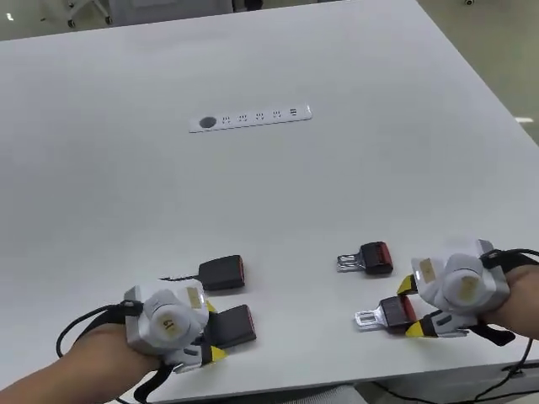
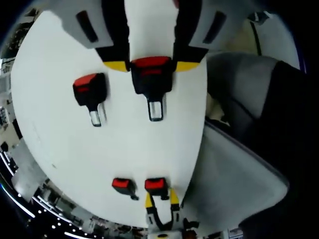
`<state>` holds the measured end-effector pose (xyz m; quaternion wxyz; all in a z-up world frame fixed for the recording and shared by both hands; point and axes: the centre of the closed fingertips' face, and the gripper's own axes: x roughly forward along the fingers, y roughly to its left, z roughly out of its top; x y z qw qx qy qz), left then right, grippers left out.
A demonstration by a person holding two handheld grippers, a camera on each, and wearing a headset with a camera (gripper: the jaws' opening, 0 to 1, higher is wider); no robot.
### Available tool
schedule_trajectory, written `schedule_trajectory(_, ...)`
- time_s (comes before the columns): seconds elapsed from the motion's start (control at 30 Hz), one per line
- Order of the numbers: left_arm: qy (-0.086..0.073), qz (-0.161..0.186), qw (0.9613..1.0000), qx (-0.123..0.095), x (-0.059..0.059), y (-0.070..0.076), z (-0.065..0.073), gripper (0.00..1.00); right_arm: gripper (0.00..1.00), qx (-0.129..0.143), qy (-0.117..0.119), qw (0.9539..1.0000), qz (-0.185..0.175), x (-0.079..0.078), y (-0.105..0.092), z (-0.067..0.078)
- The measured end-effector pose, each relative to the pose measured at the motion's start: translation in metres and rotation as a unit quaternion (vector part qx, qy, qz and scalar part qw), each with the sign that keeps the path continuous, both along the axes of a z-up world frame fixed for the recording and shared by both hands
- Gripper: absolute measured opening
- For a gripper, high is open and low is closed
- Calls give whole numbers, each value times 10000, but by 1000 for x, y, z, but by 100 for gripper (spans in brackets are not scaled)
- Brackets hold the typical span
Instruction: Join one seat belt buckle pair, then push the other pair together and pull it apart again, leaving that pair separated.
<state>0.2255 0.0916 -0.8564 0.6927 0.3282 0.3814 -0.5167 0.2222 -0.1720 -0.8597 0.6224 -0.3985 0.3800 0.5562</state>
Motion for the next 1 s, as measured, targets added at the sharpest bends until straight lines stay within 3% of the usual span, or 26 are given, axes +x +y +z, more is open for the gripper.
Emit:
schedule_trajectory(0.17, -5, -172, 9998, 133, 1, 2, -2, 32, 34, 76, 61, 10000, -19, 0, 3, 0)
schedule_trajectory(0.27, -112, -472, 9985, 252, 2, 3, -4, 32, 33, 136, 68, 9998, -136, 4, 4, 0)
schedule_trajectory(0.5, 7, -778, 9966, 275, 3, 3, -2, 32, 32, 145, 129, 9997, -147, 5, 8, 0)
schedule_trajectory(0.67, 39, -796, 9964, 292, 2, 4, -5, 32, 32, 131, 180, 9995, -227, 3, 8, -2)
schedule_trajectory(0.83, 34, -781, 9965, 280, -1, 3, -7, 32, 32, 214, 123, 9996, -157, -3, 26, -2)
schedule_trajectory(1.0, 54, -784, 9964, 304, -2, 4, -8, 32, 32, 490, 156, 9984, -249, -6, 59, -1)
